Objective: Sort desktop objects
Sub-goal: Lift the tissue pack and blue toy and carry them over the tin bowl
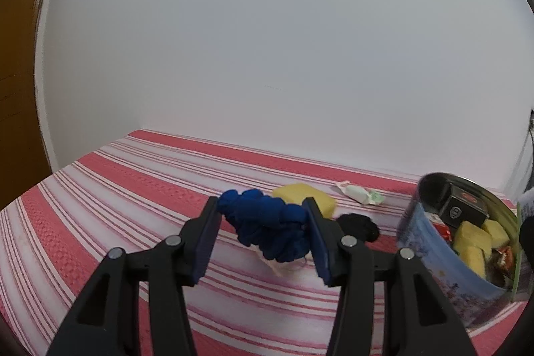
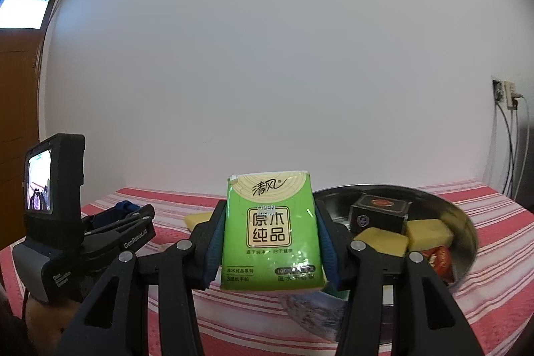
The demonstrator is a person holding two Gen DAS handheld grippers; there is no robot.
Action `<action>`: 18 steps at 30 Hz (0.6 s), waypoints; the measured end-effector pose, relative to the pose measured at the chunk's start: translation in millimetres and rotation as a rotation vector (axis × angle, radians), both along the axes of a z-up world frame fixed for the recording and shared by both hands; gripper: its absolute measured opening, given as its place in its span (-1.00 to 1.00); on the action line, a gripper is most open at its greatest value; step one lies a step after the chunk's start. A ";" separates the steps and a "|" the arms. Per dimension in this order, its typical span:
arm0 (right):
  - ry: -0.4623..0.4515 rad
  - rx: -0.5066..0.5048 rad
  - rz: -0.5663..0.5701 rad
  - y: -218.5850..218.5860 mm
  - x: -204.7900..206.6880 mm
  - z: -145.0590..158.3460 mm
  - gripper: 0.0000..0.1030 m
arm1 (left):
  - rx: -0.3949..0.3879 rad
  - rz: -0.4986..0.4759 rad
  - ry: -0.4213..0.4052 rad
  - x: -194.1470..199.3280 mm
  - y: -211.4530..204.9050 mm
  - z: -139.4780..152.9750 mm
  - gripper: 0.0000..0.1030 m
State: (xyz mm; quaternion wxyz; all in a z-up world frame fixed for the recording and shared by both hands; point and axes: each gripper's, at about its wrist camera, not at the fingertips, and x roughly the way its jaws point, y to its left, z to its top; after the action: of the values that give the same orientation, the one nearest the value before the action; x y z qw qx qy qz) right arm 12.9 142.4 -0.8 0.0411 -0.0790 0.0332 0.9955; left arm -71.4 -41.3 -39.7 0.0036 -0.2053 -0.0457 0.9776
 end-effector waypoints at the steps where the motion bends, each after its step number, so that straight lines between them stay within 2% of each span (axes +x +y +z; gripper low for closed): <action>1: 0.001 0.002 -0.005 1.6 2.3 0.2 0.01 | -0.001 -0.009 0.000 2.1 3.3 0.0 -0.04; 9: -0.002 0.005 -0.039 14.0 14.6 3.7 0.01 | 0.048 -0.072 -0.034 12.0 22.1 -2.1 -0.04; 18: 0.005 -0.017 -0.106 37.3 33.0 10.3 0.01 | 0.059 -0.156 -0.012 28.8 51.0 9.1 -0.04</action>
State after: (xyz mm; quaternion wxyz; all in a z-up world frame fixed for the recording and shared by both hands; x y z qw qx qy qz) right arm 45.8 179.7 9.5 0.0928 -0.0749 0.0459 0.9918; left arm -42.6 9.7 -30.5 0.0857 -0.2137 -0.0584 0.9714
